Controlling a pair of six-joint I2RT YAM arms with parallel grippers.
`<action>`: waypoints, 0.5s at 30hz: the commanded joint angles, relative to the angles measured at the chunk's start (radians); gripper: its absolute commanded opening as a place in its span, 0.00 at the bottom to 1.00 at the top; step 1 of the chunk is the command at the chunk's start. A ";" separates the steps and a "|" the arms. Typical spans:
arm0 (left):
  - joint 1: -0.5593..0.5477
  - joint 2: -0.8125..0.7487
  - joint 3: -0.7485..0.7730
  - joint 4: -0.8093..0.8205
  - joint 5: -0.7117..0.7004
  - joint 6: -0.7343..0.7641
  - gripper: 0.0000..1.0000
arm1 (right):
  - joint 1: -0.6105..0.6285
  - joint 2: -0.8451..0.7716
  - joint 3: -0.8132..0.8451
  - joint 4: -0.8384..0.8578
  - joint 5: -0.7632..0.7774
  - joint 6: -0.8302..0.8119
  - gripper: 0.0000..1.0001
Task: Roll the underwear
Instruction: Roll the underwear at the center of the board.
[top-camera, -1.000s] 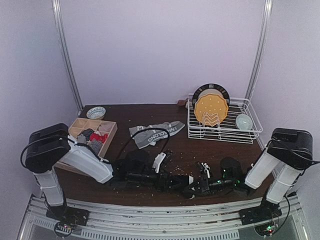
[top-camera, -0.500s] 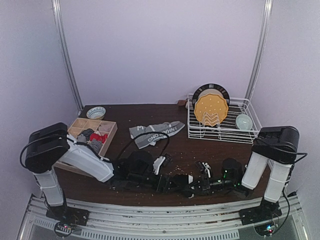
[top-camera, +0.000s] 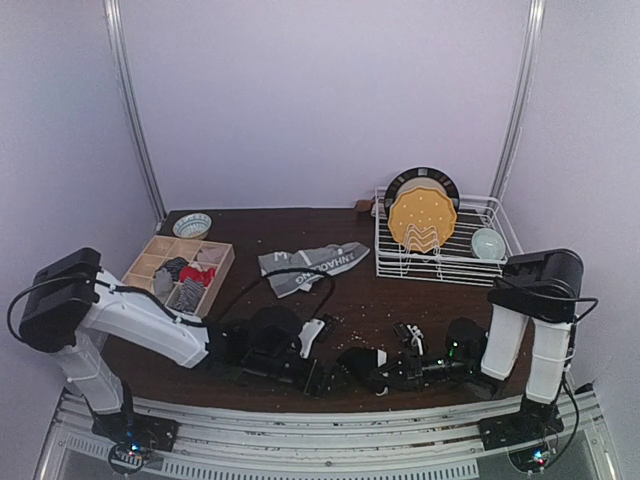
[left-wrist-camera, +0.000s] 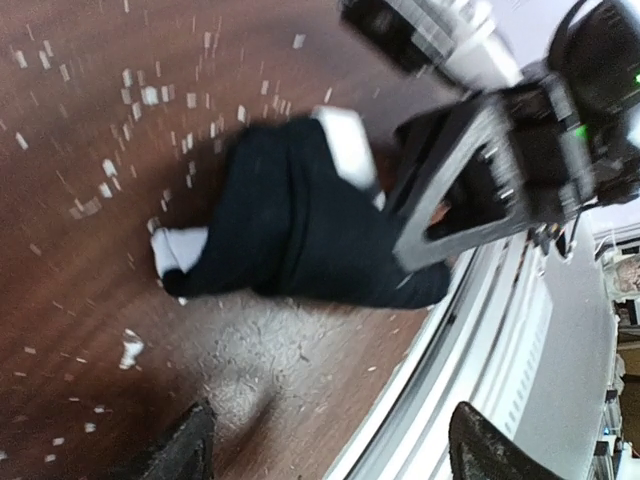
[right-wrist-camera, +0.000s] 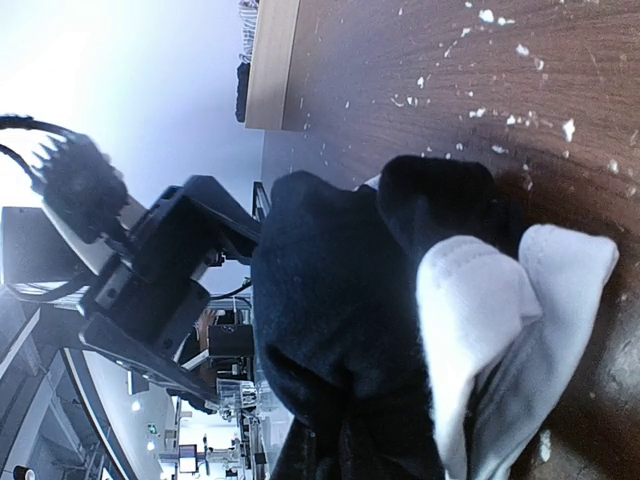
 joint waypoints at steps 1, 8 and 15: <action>0.003 0.099 0.055 0.054 0.089 -0.092 0.78 | -0.012 0.028 -0.024 -0.098 0.053 0.005 0.00; 0.027 0.186 0.143 0.111 0.157 -0.177 0.79 | -0.012 0.028 -0.029 -0.114 0.053 -0.010 0.00; 0.040 0.282 0.174 0.159 0.151 -0.329 0.78 | -0.011 0.035 -0.032 -0.125 0.060 -0.028 0.00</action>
